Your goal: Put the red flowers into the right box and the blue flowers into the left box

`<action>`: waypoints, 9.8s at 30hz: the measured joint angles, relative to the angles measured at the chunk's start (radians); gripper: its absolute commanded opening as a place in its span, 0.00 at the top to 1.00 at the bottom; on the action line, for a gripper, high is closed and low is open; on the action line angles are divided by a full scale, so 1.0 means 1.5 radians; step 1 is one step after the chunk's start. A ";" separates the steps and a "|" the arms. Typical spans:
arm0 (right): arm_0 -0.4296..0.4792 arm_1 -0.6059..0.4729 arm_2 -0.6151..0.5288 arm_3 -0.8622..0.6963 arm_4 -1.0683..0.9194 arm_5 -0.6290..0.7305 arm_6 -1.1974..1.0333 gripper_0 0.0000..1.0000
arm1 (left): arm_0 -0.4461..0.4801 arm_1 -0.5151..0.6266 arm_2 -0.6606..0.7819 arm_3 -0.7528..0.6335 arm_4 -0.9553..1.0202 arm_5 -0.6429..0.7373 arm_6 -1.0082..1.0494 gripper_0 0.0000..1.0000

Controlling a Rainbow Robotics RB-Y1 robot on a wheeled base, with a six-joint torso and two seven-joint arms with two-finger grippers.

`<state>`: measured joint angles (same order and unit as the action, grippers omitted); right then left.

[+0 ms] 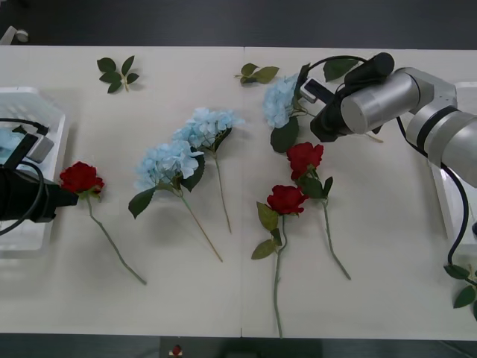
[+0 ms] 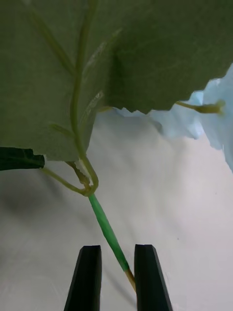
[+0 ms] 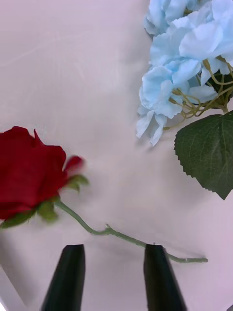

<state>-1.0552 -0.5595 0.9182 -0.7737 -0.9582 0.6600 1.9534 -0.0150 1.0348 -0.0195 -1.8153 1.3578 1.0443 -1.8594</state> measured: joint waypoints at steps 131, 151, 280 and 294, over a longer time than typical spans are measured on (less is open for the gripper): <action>0.406 -0.008 -0.423 -0.562 -0.825 0.181 0.381 1.00 | -0.119 -0.453 -0.281 0.092 0.401 -0.258 -0.564 1.00; 0.406 -0.009 -0.423 -0.574 -0.827 0.167 0.376 0.24 | -0.119 -0.416 -0.280 0.095 0.479 -0.267 -0.564 1.00; 0.155 -0.442 -0.065 -0.582 -0.262 0.231 -0.275 1.00 | 0.075 -0.226 0.025 -0.198 -0.414 0.140 0.260 0.00; 0.129 -0.534 -0.149 -0.383 -0.165 0.289 -0.274 1.00 | 0.098 -0.245 0.000 -0.129 -0.565 0.013 0.282 0.00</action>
<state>-0.8610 -1.3608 0.6941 -1.3488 -1.2057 1.0940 1.5428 0.1321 0.6670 -0.0192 -2.0091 0.5109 1.0633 -1.4370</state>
